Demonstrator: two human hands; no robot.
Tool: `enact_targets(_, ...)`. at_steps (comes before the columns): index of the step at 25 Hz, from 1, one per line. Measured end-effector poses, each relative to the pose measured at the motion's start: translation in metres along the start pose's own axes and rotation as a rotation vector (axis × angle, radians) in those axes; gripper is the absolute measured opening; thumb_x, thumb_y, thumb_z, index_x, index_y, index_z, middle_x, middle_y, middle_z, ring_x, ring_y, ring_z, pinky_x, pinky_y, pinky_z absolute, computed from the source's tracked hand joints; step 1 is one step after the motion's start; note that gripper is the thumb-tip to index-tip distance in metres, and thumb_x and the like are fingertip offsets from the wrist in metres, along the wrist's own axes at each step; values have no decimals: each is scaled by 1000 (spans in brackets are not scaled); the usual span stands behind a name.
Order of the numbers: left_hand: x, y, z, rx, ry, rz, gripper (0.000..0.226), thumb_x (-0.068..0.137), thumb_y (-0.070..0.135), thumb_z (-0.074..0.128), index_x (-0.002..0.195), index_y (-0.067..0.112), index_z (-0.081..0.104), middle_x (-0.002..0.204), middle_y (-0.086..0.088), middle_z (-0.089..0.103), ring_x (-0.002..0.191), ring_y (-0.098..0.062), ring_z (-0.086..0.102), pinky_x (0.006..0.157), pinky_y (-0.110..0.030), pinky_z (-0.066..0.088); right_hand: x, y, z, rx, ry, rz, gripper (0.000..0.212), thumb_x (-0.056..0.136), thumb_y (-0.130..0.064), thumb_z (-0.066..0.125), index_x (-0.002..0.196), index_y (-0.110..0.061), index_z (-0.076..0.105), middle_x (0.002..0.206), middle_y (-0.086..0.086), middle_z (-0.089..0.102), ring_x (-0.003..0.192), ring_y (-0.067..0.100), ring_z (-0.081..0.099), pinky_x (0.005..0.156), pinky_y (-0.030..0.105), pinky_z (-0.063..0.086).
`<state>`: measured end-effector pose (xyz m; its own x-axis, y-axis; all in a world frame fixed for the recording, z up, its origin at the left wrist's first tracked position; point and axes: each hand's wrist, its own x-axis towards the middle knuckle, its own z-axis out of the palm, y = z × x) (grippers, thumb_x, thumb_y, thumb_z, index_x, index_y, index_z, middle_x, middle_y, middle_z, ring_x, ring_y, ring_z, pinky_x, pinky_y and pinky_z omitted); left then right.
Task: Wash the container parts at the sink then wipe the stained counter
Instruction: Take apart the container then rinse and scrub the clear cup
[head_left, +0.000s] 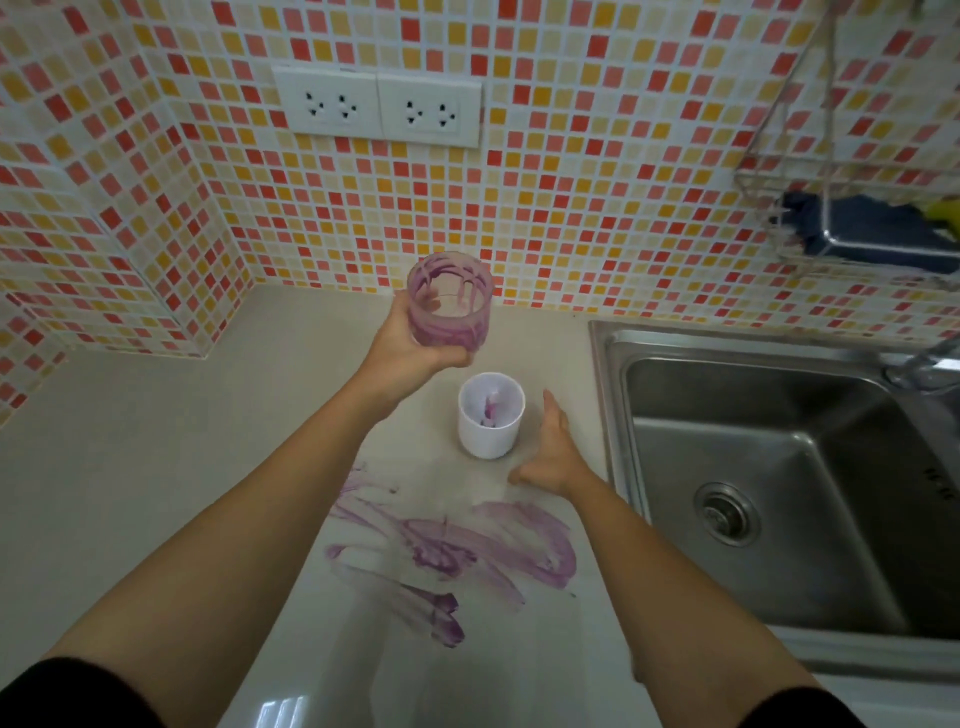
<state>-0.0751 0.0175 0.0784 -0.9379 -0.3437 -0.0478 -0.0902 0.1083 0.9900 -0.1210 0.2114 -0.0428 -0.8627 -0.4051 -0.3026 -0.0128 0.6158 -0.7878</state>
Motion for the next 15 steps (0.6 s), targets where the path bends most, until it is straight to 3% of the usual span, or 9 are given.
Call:
enact_targets(2, -4, 23, 34, -1, -58, 46, 84, 64, 0, 79, 133, 22, 37, 128, 6, 48, 111, -9, 54, 89, -24, 48, -7, 11, -30, -88, 37, -16, 123, 59, -2, 78, 148, -17, -5, 155, 5, 4, 141, 22, 14, 103, 25, 29)
enact_targets(5, -12, 41, 110, -4, -152, 99, 85, 62, 3, 82, 128, 31, 37, 129, 11, 48, 111, -7, 53, 88, -25, 50, -21, 46, -96, -151, 125, -46, 116, 62, -6, 77, 148, -12, 0, 154, 12, 11, 142, 23, 14, 109, 25, 22)
enact_targets(10, -31, 20, 257, 57, -221, 109, 83, 60, 3, 84, 122, 34, 39, 117, 13, 54, 111, -8, 53, 81, -16, 50, -66, 147, -214, -302, 230, -52, 83, 86, -33, 62, 147, -4, 13, 154, 14, 19, 141, 25, 19, 112, 29, 16)
enact_targets(15, -44, -23, 380, 470, -210, 201, 89, 61, 16, 85, 137, 18, 38, 133, -7, 37, 113, -12, 43, 95, -23, 40, -94, 269, -324, -495, 307, 35, 70, 96, -37, 42, 147, -3, 9, 156, 15, 9, 144, 26, 7, 116, 34, 10)
